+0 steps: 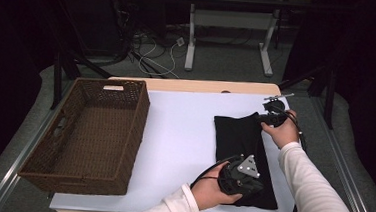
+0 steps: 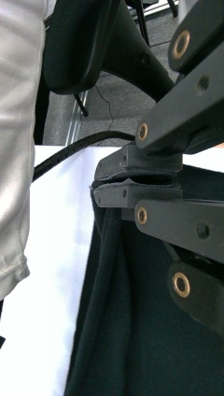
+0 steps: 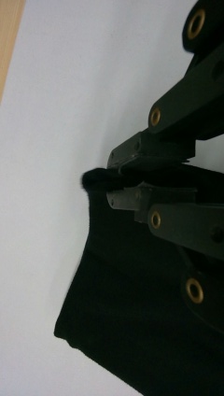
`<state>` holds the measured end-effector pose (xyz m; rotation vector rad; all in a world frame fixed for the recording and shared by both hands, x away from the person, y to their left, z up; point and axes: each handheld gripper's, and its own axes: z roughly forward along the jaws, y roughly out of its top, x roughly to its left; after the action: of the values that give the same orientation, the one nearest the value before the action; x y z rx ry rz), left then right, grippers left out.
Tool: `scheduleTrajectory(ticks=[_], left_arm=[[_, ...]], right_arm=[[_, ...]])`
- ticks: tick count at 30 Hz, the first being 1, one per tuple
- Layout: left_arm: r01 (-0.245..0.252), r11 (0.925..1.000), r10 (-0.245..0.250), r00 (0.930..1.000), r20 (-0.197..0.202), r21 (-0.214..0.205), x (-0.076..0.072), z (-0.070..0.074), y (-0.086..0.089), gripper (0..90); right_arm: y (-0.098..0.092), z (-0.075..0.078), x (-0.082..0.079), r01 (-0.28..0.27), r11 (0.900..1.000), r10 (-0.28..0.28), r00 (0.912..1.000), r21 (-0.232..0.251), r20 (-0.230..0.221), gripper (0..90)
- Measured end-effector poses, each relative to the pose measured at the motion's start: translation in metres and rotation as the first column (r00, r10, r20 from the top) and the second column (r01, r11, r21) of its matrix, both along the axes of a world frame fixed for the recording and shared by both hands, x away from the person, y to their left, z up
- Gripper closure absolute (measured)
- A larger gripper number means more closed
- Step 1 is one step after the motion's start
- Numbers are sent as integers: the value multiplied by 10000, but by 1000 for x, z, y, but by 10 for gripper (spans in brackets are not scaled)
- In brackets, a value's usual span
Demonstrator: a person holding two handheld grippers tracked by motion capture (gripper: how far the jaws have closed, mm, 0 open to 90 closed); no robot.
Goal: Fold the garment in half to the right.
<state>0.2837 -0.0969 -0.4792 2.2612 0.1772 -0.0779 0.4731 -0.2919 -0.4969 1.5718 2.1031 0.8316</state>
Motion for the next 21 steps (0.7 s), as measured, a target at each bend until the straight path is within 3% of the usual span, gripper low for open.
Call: scheduleTrajectory(ticks=[3,5,9,13,21], left_arm=[[-18,10000,18,10000,-1,-55,1,0,-5,858],[69,10000,-69,10000,13,-6,2,1,-8,857],[135,9999,-136,9999,93,68,3,1,-15,858],[238,9996,-240,9996,144,130,3,3,-22,858],[458,9987,-462,9988,159,235,5,1,-39,858]], right_arm=[[-3,2,-3,-86,9999,88,9998,-99,177,731],[-5,4,-6,-19,9999,15,9995,122,309,710],[-7,10,-16,-445,9990,448,9961,-58,760,650],[-9,16,-27,-964,9949,993,9876,-292,1214,586],[-16,30,-51,-1768,9829,1838,9613,-519,2051,502]])
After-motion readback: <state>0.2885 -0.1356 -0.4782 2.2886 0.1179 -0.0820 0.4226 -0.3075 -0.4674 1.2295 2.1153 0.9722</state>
